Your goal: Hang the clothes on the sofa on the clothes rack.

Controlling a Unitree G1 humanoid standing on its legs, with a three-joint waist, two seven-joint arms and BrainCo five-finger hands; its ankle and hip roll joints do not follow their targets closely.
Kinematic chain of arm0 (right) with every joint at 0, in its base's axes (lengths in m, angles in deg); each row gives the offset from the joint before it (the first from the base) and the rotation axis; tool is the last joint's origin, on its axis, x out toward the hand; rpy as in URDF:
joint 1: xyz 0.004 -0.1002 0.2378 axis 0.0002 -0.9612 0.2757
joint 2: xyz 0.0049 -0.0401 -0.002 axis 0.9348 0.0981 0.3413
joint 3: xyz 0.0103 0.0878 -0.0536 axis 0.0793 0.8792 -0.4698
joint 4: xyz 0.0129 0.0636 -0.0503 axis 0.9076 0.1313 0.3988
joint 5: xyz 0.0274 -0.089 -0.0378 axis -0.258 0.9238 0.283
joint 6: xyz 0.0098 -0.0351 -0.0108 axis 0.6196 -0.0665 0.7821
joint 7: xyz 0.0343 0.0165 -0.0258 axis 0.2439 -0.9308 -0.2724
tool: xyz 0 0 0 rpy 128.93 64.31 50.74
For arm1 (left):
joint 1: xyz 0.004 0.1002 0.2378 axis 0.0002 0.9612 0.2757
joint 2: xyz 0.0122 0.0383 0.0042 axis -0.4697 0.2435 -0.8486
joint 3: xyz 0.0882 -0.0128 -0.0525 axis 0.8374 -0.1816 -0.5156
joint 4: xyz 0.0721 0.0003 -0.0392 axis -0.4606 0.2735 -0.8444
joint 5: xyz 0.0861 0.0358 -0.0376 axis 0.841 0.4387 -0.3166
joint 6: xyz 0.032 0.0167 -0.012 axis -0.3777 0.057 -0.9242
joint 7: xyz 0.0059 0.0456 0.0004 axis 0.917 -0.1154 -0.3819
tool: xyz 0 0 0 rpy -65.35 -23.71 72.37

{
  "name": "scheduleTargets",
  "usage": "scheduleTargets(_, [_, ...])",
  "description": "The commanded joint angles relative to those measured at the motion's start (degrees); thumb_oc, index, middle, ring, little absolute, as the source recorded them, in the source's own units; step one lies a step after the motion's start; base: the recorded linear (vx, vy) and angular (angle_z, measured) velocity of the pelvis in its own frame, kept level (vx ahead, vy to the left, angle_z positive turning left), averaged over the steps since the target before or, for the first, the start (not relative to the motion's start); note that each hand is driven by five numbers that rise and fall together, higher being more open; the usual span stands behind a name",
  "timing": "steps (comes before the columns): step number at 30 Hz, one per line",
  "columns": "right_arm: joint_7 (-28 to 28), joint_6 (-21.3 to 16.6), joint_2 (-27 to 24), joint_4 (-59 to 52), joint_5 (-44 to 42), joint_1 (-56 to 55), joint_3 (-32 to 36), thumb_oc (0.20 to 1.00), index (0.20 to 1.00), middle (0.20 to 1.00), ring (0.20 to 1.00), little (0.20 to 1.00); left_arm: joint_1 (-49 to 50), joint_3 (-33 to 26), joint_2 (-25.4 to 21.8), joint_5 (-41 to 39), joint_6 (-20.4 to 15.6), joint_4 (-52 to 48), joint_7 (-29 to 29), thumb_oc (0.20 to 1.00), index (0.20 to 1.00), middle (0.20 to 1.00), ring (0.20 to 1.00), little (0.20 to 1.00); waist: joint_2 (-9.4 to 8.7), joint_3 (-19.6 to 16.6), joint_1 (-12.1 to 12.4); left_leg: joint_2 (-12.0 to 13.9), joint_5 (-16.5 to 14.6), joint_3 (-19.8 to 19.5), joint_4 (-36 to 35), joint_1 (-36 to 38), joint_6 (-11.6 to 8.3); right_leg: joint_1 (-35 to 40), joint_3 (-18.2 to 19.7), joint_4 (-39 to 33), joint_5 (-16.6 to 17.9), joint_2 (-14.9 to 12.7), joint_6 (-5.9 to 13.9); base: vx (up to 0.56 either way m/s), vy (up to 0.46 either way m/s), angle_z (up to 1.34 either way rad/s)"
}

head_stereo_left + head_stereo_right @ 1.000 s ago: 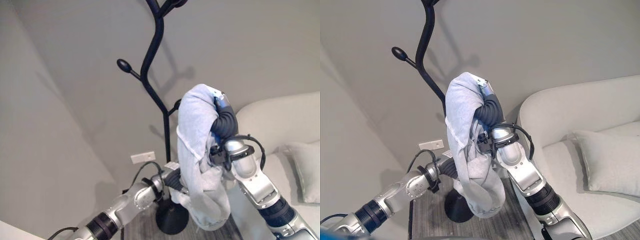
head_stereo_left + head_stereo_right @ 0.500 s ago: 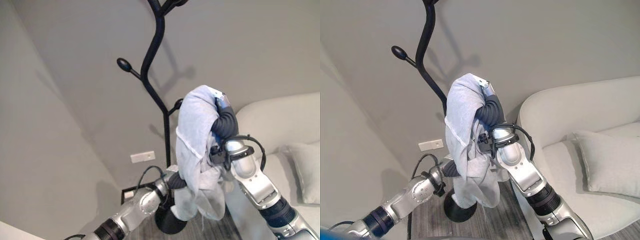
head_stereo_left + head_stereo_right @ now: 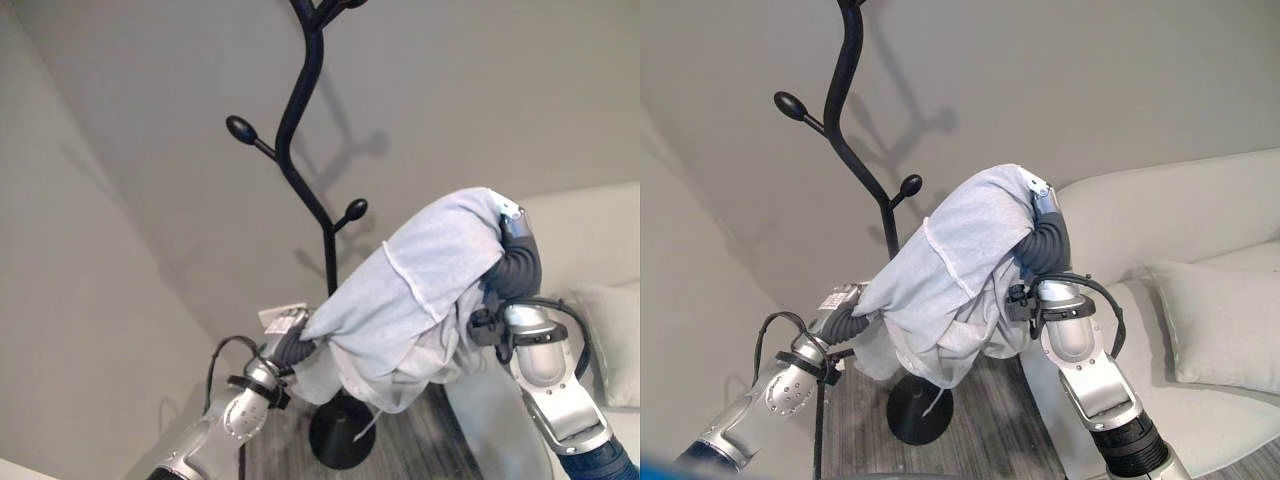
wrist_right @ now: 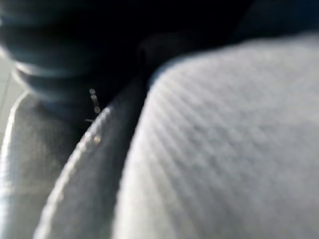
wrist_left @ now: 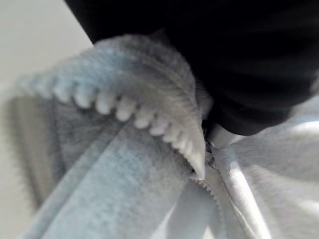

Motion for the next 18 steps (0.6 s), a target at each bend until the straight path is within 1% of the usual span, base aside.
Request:
scheduleTargets(1, [0.6, -5.1, 0.4, -6.1, -0.2, 5.3, 4.2, 0.200, 0.200, 0.200, 0.200, 0.200, -2.8, -6.4, -5.6, 1.6, -2.6, -3.2, -4.8, 0.200, 0.200, 0.200, 0.200, 0.200, -3.52, 0.2, 0.6, 0.4, -6.2, 2.0, 0.7, 3.5, -0.04, 2.3, 0.7, 1.2, -1.0, -2.4, 2.77, 0.00, 0.000, 0.00])
scheduleTargets(5, [1.0, -5.2, -0.2, -6.5, 0.4, 6.2, 4.4, 0.200, 0.200, 0.200, 0.200, 0.200, -3.1, -8.9, -6.7, 2.3, -3.2, -5.8, -5.7, 0.200, 0.200, 0.200, 0.200, 0.200, -3.56, 0.2, 0.6, 0.4, -5.7, 2.0, 0.7, 3.4, -0.05, 2.1, 0.6, 1.4, -0.7, -2.4, 2.70, -0.01, 0.002, -0.01])
scheduleTargets(7, [1.1, -5.2, -0.4, -6.7, 0.6, 6.8, 4.3, 0.200, 0.200, 0.200, 0.200, 0.200, -3.1, -9.8, -7.0, 2.3, -3.4, -6.9, -6.0, 0.200, 0.200, 0.200, 0.200, 0.200, -3.54, 0.0, 0.6, 0.4, -6.2, 1.9, 0.7, 3.6, -0.09, 2.4, 0.6, 1.4, -1.0, -2.5, 2.78, 0.00, 0.000, 0.00])
scheduleTargets(8, [1.1, -5.2, -0.9, -7.0, 1.2, 8.0, 4.5, 0.200, 0.200, 0.200, 0.200, 0.200, -3.4, -11.7, -7.9, 2.6, -3.7, -9.0, -6.5, 0.200, 0.200, 0.200, 0.200, 0.200, -3.58, 0.0, 0.8, 0.4, -5.8, 2.0, 0.7, 3.6, -0.09, 2.3, 0.4, 1.5, -0.8, -2.5, 2.76, 0.04, -0.001, 0.01])
scheduleTargets(9, [0.8, -5.1, -1.2, -7.1, 2.1, 9.1, 4.8, 0.200, 0.200, 0.200, 0.200, 0.200, -3.9, -13.3, -8.5, 2.8, -3.7, -10.2, -7.3, 0.200, 0.200, 0.200, 0.200, 0.200, -3.58, -0.3, 0.9, 0.4, -6.4, 1.8, 0.7, 3.9, -0.13, 2.7, 0.4, 1.4, -1.2, -2.5, 2.82, 0.00, 0.000, 0.00])
scheduleTargets(10, [0.7, -5.0, -1.4, -7.1, 2.5, 9.9, 5.0, 0.200, 0.200, 0.200, 0.200, 0.200, -4.1, -14.4, -8.7, 2.7, -3.5, -10.9, -7.6, 0.200, 0.200, 0.200, 0.200, 0.200, -3.64, -0.2, 0.9, 0.4, -5.8, 1.9, 0.7, 3.7, -0.12, 2.4, 0.5, 1.6, -0.8, -2.5, 2.74, 0.04, -0.005, 0.02])
scheduleTargets(11, [0.0, -4.5, -1.9, -6.9, 3.5, 12.1, 5.5, 0.200, 0.200, 0.200, 0.200, 0.200, -5.8, -16.7, -9.5, 2.9, -3.3, -12.0, -8.8, 0.200, 0.200, 0.200, 0.200, 0.200, -3.63, -0.6, 1.0, 0.4, -6.4, 1.8, 0.7, 3.9, -0.21, 2.7, 0.5, 1.5, -1.2, -2.5, 2.72, 0.00, 0.000, 0.00])
scheduleTargets(12, [-0.2, -4.4, -2.0, -6.7, 3.8, 12.8, 5.7, 0.200, 0.200, 0.200, 0.200, 0.200, -6.1, -17.6, -9.6, 2.9, -3.1, -12.3, -9.2, 0.200, 0.200, 0.200, 0.200, 0.200, -3.63, -0.7, 1.1, 0.4, -6.4, 1.9, 0.7, 4.0, -0.24, 2.7, 0.5, 1.5, -1.2, -2.5, 2.69, 0.01, -0.004, 0.03])
scheduleTargets(13, [-0.5, -4.2, -2.0, -6.6, 4.2, 13.4, 5.8, 0.200, 0.200, 0.200, 0.200, 0.200, -6.4, -18.1, -9.6, 2.9, -3.0, -12.3, -9.6, 0.200, 0.200, 0.200, 0.200, 0.200, -3.67, -0.6, 1.1, 0.5, -5.9, 2.0, 0.7, 3.8, -0.23, 2.5, 0.5, 1.6, -0.9, -2.5, 2.60, 0.00, 0.000, 0.00])
scheduleTargets(18, [-2.2, -2.8, -2.4, -4.7, 7.0, 17.3, 6.2, 0.200, 0.200, 0.200, 0.200, 0.200, -10.4, -19.5, -9.7, 3.1, -1.7, -10.7, -11.7, 0.200, 0.200, 0.200, 0.200, 0.200, -3.61, -1.0, 1.1, 0.5, -6.5, 1.7, 0.7, 4.1, -0.27, 2.8, 0.7, 1.5, -1.3, -2.4, 2.53, 0.02, -0.003, 0.00])
